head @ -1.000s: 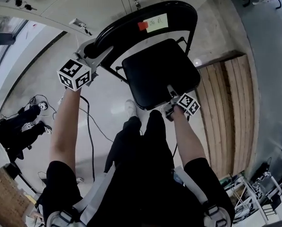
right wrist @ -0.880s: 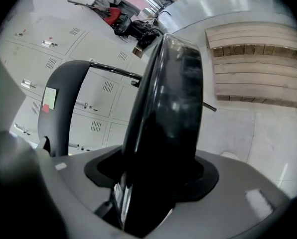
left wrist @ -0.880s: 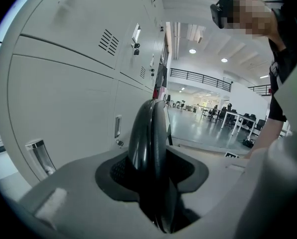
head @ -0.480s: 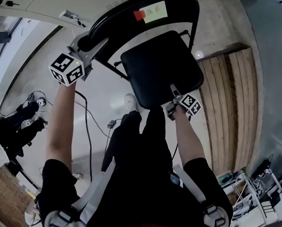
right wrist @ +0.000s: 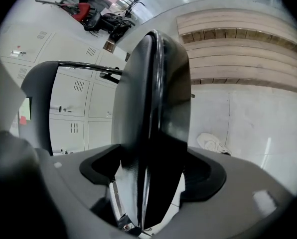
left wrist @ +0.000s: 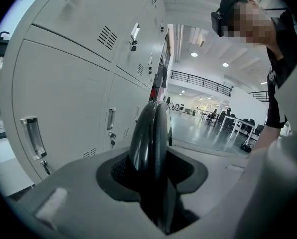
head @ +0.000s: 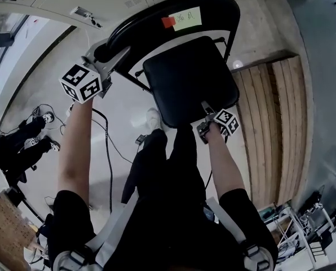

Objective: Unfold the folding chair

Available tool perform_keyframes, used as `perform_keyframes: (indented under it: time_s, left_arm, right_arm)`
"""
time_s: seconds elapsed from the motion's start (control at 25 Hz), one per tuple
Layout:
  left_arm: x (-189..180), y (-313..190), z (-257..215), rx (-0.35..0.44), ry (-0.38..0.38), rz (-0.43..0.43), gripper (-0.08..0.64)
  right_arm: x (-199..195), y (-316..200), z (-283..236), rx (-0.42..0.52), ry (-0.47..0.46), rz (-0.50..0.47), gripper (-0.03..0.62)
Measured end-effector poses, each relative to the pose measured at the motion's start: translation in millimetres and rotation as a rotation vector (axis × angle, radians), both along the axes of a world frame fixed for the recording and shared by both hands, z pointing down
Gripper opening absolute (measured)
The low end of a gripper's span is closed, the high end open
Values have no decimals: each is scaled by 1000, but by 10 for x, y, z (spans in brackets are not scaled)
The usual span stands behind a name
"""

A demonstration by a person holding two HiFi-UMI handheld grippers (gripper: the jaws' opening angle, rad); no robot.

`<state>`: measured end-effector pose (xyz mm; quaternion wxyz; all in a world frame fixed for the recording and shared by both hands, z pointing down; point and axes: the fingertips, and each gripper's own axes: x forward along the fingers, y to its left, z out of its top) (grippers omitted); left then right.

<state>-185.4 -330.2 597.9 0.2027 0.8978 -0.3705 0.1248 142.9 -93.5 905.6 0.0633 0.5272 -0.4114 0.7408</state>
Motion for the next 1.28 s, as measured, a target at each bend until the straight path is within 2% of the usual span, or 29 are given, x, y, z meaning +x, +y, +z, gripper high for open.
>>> perform_keyframes:
  time_s: [0.24, 0.4, 0.52, 0.56, 0.6, 0.76, 0.84, 0.92, 1.0, 1.08, 1.28]
  left_arm:
    - [48, 68, 97, -14, -4, 12, 144]
    - [87, 155, 171, -12, -3, 12, 144]
    - [145, 234, 286, -43, -2, 21, 144]
    - [187, 279, 326, -53, -2, 30, 143]
    - [225, 311, 355, -60, -1, 37, 141]
    - [190, 283, 392, -70, 2, 45, 143]
    - [155, 278, 409, -73, 6, 50, 143]
    - [146, 265, 420, -72, 9, 56, 141]
    - [140, 239, 429, -69, 11, 58, 142]
    - [143, 228, 436, -66, 13, 62, 143]
    - [131, 190, 509, -68, 18, 61, 146]
  right_arm:
    - [123, 186, 171, 15, 12, 0, 380]
    - [240, 366, 242, -41, 51, -31, 375]
    - [364, 500, 196, -74, 146, -91, 286]
    - [380, 531, 164, -61, 165, -120, 281]
    - [373, 545, 135, -39, 175, -157, 255]
    - [247, 506, 102, 35, 243, -361, 255]
    - [164, 470, 105, 77, 329, -556, 255]
    - [10, 408, 123, 135, 408, -801, 247]
    - [-147, 369, 201, 168, 443, -982, 242]
    - [-192, 368, 289, 138, 462, -1044, 237]
    - [-209, 405, 505, 82, 475, -1102, 181]
